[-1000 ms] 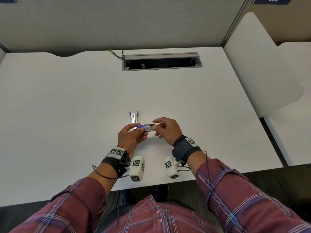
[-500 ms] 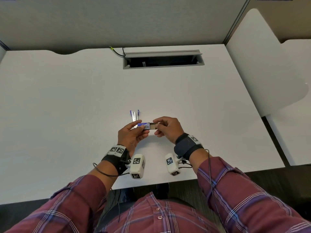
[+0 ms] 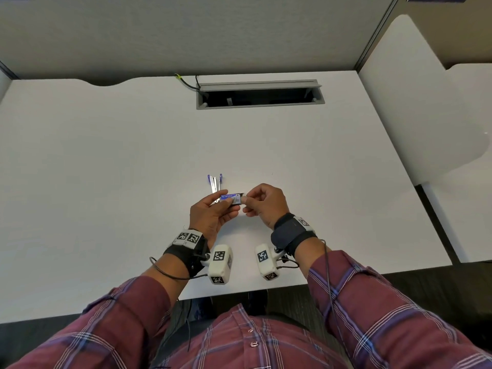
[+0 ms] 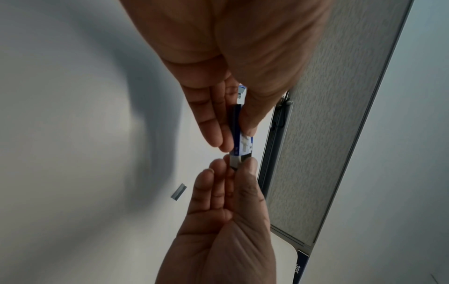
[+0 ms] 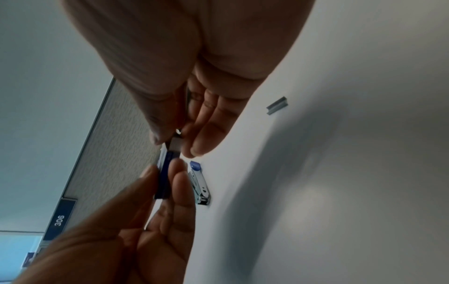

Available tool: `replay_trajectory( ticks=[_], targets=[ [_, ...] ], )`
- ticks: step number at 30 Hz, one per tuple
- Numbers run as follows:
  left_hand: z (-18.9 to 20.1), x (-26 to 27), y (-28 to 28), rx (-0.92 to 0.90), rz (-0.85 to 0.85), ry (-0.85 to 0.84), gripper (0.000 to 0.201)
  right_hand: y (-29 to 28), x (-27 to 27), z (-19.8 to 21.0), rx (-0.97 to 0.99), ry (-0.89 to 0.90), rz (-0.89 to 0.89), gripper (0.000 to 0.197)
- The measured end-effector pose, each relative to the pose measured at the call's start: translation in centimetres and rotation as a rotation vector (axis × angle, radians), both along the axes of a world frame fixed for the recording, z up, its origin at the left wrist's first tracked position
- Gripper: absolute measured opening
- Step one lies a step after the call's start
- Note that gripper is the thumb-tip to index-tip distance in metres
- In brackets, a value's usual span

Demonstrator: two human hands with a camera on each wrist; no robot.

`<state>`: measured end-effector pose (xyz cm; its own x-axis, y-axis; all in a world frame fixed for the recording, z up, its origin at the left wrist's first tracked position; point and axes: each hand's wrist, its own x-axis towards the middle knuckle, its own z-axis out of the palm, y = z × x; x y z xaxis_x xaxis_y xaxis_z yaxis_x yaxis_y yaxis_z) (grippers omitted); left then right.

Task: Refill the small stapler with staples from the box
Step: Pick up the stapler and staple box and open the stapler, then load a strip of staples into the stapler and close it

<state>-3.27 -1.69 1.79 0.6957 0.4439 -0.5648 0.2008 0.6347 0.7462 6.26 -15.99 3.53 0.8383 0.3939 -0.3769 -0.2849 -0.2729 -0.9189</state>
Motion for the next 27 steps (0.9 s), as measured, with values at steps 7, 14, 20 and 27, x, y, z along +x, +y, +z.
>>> replay_trajectory(
  ticks=[7, 14, 20, 27],
  targets=[
    [-0.1, -0.2, -0.1, 0.008, -0.017, -0.023, 0.034, 0.8, -0.5, -0.2, -0.025, -0.003, -0.025, 0.008],
    [-0.3, -0.4, 0.2, 0.014, -0.011, -0.030, 0.035, 1.1, -0.8, -0.3, -0.009, 0.025, -0.077, 0.003],
    [-0.1, -0.6, 0.1, -0.004, 0.003, -0.050, 0.035, 1.4, -1.3, 0.1, -0.043, -0.029, -0.036, 0.008],
    [0.0, -0.5, 0.1, 0.048, -0.043, -0.040, 0.043, 1.2, -1.5, 0.2, -0.035, -0.014, -0.015, 0.020]
  ],
)
